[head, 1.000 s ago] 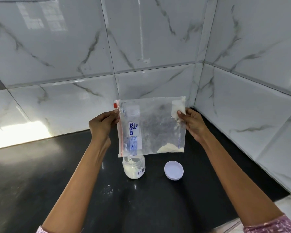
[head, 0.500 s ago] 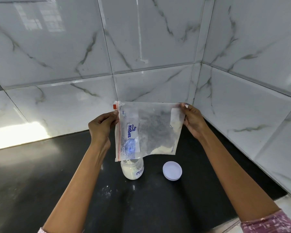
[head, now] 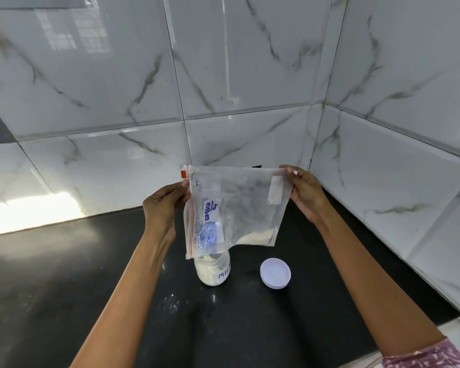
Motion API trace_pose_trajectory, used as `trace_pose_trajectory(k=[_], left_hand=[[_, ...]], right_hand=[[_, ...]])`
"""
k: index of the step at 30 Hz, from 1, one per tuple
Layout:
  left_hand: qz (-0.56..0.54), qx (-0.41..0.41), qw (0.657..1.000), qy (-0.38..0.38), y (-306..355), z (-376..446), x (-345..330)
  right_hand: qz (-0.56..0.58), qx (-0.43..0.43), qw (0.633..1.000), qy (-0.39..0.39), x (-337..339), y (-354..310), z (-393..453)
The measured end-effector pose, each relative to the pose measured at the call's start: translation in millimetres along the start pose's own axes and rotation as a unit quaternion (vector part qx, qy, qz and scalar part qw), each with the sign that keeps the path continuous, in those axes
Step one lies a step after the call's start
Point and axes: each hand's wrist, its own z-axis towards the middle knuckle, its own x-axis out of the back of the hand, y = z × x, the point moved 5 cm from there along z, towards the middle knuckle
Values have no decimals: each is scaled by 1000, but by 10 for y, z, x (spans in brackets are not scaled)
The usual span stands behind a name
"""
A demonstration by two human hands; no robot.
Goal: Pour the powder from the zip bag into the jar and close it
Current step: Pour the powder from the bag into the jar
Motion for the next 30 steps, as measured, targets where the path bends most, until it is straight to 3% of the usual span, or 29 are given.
trace_pose_trajectory(k=[6, 12, 21, 25, 30], left_hand=[[-18, 19, 1000, -7, -33, -29, -40], [-47, 46, 998, -10, -65, -44, -101], [-43, 31, 998, -29, 42, -64, -219], [-34, 3, 999, -16, 153, -30, -133], [-24, -14, 1000, 12, 153, -8, 37]], right_hand=[[-6, -34, 999, -31, 143, 290, -128], [-56, -152, 985, -55, 151, 852, -380], [-179, -186, 966, -23, -23, 1186, -437], [-160, -168, 973, -14, 57, 943, -343], [-180, -78, 980, -10, 55, 460, -206]])
